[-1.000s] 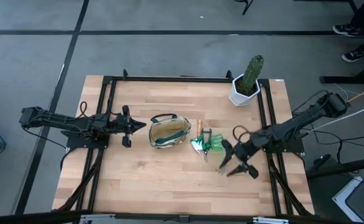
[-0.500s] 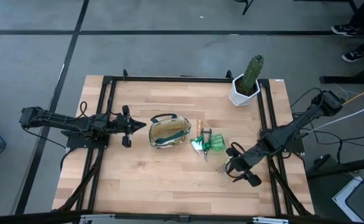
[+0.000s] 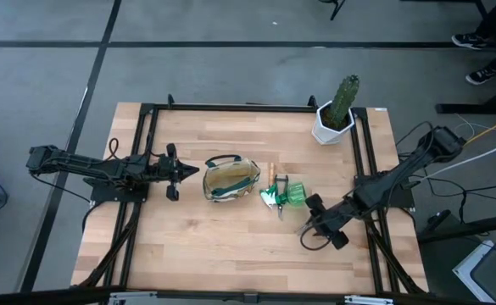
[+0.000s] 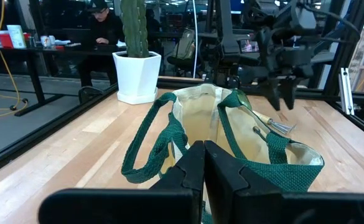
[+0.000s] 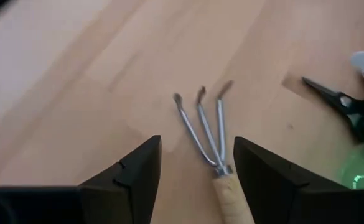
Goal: Pick & Place Garden tools in Gardening bag
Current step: Put the hand rake into the gardening bag
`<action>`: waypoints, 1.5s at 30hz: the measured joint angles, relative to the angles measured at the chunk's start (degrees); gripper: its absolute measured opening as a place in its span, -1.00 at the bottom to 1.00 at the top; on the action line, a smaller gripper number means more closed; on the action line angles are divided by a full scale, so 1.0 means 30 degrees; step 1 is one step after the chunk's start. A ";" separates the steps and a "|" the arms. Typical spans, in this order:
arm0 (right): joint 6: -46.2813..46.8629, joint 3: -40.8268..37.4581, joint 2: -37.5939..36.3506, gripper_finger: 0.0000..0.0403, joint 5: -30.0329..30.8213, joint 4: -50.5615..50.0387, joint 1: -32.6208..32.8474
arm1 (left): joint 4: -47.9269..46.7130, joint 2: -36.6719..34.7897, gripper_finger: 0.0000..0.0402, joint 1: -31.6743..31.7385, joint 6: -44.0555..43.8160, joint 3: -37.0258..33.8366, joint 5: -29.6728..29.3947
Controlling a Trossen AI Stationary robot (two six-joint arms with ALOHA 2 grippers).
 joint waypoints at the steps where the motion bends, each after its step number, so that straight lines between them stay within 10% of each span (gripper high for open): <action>1: -0.0068 0.0000 0.0228 0.01 0.0184 -0.0101 0.0000 | -0.0003 0.0000 -0.98 -0.0002 0.0003 0.0003 0.0003; 25: -0.0067 -0.0015 0.2122 -0.34 0.1446 -0.1126 -0.1085 | -0.0001 0.0003 -0.98 -0.0005 0.0003 0.0007 0.0000; 45: 0.3010 -0.0022 0.2107 -0.61 -0.1290 -0.0205 -0.1151 | -0.0001 0.0004 -0.98 -0.0001 0.0003 0.0000 0.0000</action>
